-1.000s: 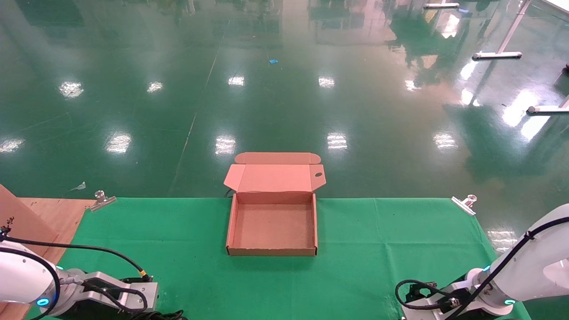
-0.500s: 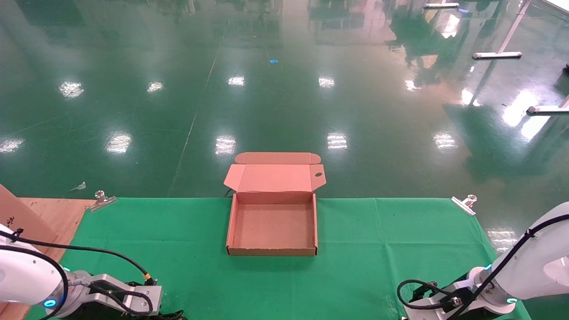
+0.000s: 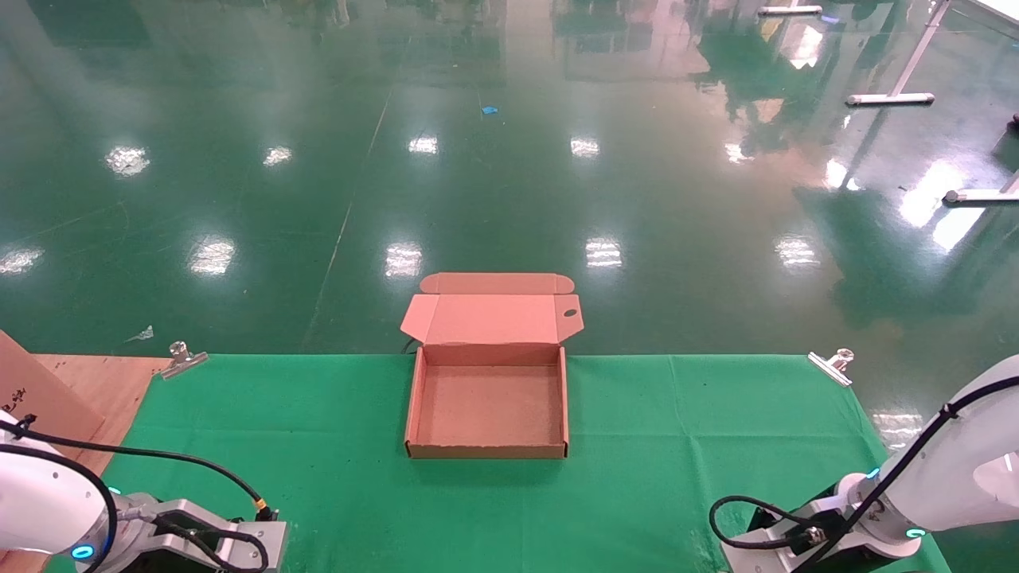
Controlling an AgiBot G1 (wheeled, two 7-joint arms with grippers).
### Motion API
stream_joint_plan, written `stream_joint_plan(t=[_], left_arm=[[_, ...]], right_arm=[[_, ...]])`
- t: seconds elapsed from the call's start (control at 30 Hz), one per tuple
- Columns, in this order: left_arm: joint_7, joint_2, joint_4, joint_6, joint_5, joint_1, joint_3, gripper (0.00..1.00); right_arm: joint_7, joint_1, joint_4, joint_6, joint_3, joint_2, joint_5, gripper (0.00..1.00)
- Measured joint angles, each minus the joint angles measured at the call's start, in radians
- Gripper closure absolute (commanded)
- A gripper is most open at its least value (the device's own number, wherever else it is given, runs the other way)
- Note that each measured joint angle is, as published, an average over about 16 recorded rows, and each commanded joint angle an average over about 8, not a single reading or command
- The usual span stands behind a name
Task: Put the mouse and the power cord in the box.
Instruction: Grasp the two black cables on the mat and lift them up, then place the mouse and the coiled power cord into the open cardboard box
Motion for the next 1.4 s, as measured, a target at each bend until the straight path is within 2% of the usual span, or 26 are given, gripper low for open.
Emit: stream_joint_plan(t=[0.37,0.6,0.87,1.07,1.4], left_arm=[[0.01,-0.009,0.002,0.031,-0.005,-0.002,-0.004,1.0],[0.02,-0.018,-0.011,0.069,-0.008,-0.046,-0.005,1.0],[0.027,-0.017,-0.044,0.128,-0.01,-0.157,-0.008,1.0],[0.029,0.005,-0.08,0.163,-0.012,-0.264,-0.01,1.0],[0.049,0.083,-0.111,0.122,-0.028,-0.405,-0.025,1.0]], right_arm=[[-0.013,0.008,-0.003,-0.022,0.01,0.008,0.015,1.0],[-0.028,0.057,0.007,-0.062,0.027,0.024,0.039,1.0],[-0.038,0.169,0.035,-0.135,0.05,0.03,0.072,1.0],[-0.023,0.258,0.057,-0.171,0.067,0.001,0.095,1.0],[0.033,0.359,0.108,-0.146,0.085,-0.097,0.127,1.0]])
